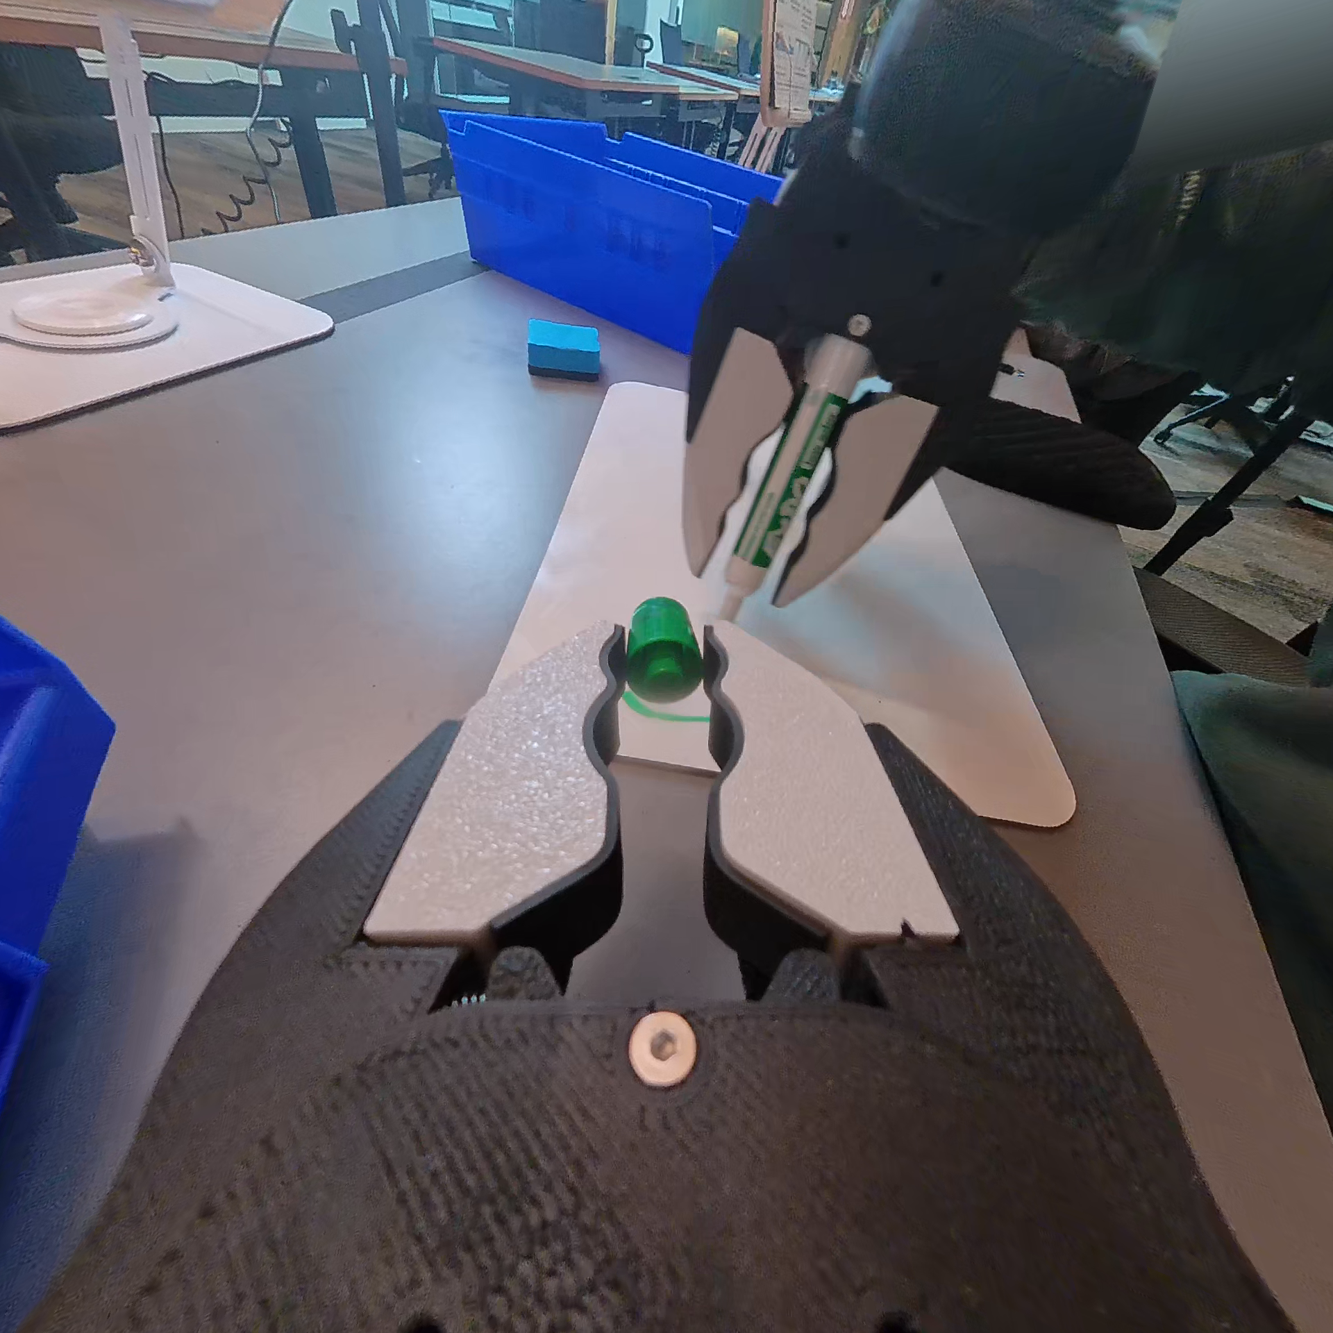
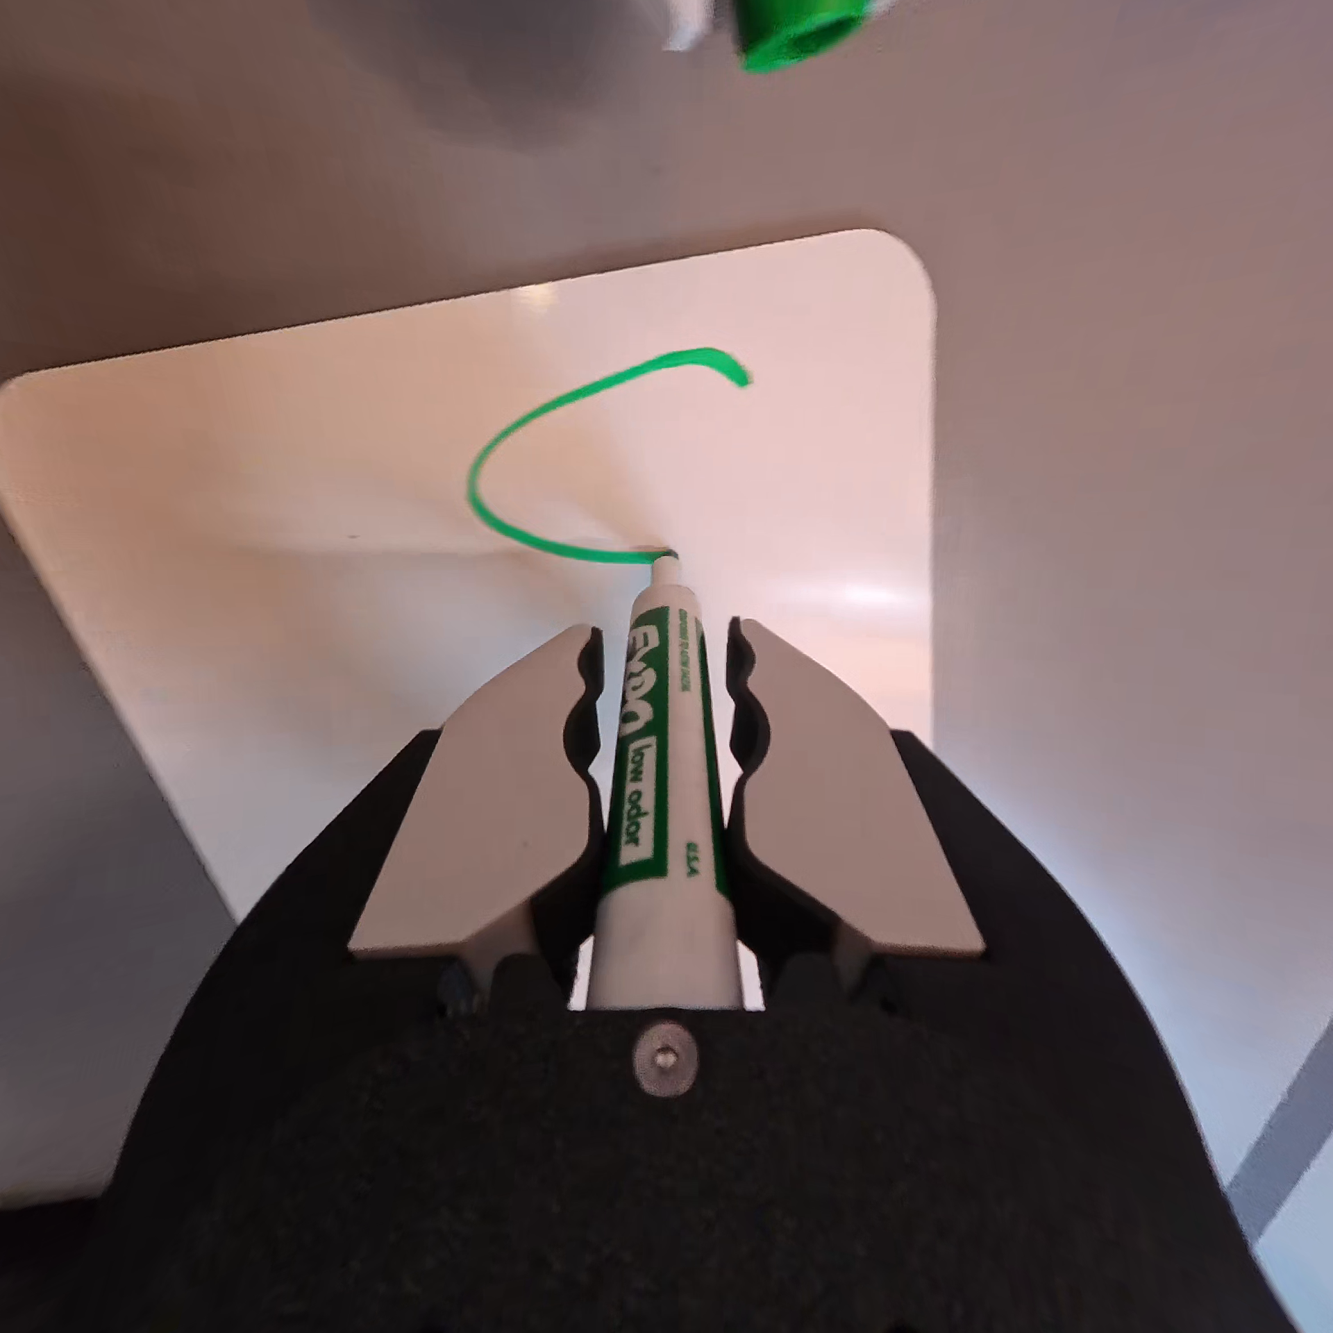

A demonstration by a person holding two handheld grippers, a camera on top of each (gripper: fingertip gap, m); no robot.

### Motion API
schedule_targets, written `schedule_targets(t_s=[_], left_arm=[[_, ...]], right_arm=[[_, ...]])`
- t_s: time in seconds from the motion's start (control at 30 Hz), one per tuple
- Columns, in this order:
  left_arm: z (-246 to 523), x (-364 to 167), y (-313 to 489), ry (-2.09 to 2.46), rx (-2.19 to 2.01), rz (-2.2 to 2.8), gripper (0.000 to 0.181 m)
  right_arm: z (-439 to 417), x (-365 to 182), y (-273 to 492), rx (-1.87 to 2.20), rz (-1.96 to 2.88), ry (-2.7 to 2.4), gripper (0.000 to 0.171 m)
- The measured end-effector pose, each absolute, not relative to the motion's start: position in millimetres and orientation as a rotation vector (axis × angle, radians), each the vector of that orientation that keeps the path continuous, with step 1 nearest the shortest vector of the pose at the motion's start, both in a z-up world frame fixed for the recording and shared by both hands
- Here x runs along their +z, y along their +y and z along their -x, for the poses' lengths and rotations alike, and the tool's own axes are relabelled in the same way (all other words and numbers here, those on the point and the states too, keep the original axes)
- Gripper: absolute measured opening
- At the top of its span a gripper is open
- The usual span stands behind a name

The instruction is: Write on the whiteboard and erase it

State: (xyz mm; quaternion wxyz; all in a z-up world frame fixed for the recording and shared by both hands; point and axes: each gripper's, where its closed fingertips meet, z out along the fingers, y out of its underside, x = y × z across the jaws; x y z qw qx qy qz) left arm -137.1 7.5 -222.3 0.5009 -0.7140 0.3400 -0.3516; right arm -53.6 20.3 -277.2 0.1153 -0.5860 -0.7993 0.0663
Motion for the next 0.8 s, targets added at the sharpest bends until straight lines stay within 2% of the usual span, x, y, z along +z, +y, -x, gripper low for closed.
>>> schedule_targets(t_s=[0.23,0.6,0.8], left_arm=[[137,-223,7,0.824,-0.854,1.73,0.02],[136,-224,7,0.829,-0.858,1.736,0.02],[137,-224,8,0.823,-0.855,1.736,0.02]], right_arm=[[64,-278,47,0.154,1.724,-2.299,0.034],[33,-277,-15,0.212,1.72,-2.451,0.034],[40,-262,8,0.254,1.741,-2.282,0.034]])
